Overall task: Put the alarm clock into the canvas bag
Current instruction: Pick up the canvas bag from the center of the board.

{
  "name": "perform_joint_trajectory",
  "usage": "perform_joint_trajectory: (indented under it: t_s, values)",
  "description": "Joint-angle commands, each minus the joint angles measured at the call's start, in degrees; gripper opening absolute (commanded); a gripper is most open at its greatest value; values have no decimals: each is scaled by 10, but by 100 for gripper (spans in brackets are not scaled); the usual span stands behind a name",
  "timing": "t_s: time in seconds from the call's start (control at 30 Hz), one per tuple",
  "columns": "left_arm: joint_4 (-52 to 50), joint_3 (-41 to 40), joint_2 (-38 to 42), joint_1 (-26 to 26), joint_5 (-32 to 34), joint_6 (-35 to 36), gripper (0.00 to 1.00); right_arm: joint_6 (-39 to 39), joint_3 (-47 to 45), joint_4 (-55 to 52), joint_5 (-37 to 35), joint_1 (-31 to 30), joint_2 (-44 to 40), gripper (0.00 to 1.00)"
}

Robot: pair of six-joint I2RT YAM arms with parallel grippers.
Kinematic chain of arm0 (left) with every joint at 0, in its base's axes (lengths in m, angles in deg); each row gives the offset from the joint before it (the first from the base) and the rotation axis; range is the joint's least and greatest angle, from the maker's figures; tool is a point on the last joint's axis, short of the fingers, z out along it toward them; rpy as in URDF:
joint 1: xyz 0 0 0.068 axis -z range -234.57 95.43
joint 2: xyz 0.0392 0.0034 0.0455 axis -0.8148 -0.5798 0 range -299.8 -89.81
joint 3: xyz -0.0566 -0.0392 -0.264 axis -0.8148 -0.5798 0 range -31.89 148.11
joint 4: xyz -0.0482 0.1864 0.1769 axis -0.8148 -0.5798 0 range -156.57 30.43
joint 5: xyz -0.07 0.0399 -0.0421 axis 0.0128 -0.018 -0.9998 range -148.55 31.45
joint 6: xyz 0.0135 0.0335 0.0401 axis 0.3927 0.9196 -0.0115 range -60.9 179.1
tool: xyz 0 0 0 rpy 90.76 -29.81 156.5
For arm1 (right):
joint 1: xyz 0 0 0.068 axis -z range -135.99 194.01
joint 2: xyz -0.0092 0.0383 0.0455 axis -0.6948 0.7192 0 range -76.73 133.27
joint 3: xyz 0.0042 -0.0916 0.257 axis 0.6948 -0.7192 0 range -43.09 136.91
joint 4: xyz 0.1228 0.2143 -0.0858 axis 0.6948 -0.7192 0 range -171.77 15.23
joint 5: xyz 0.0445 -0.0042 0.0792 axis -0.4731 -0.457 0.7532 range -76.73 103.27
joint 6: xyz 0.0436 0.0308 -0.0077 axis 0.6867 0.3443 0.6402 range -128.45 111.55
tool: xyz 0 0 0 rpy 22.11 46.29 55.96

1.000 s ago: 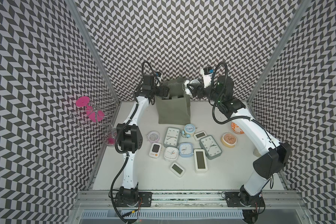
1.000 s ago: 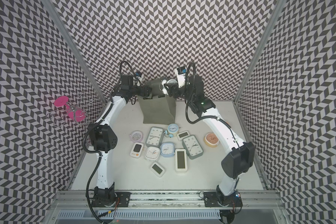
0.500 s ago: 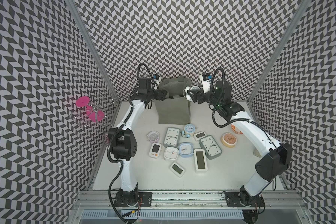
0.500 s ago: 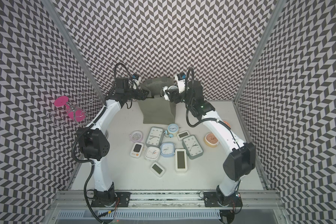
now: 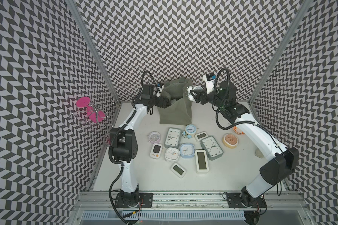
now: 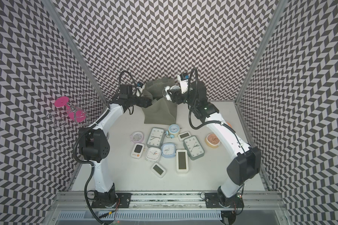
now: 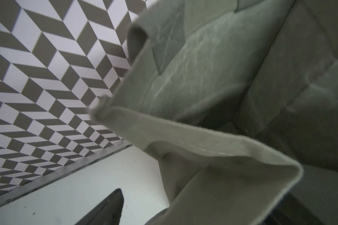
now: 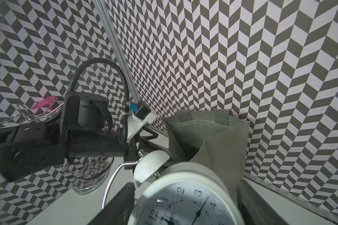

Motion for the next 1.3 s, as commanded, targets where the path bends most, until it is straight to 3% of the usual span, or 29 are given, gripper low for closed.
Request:
perform_joint_trajectory:
  t_s: [0.0, 0.07, 0.23, 0.33, 0.57, 0.67, 0.87, 1.27]
  values:
    - [27, -1, 30, 1, 33, 46, 82, -3, -1, 43, 0, -4, -28, 50]
    - [31, 8, 25, 1, 41, 40, 62, -3, -4, 42, 1, -4, -30, 50]
    - [76, 15, 30, 4, 39, 8, 28, -4, -10, 38, 0, -3, -39, 49]
    - [141, -6, 55, 5, 36, -22, 0, -6, -15, 42, -3, -4, -48, 49]
    - [363, -120, 161, 32, 69, -15, 0, -7, -21, 49, -6, -4, -67, 49]
    - [407, -131, 182, 48, 73, 1, 0, -7, -17, 56, -1, -3, -73, 47]
    - [372, -68, 155, 85, 94, 9, 0, -1, -41, 77, 37, -4, -81, 46]
    - [282, 73, 62, 116, 227, 9, 0, 6, -124, 112, 26, -7, -166, 46]
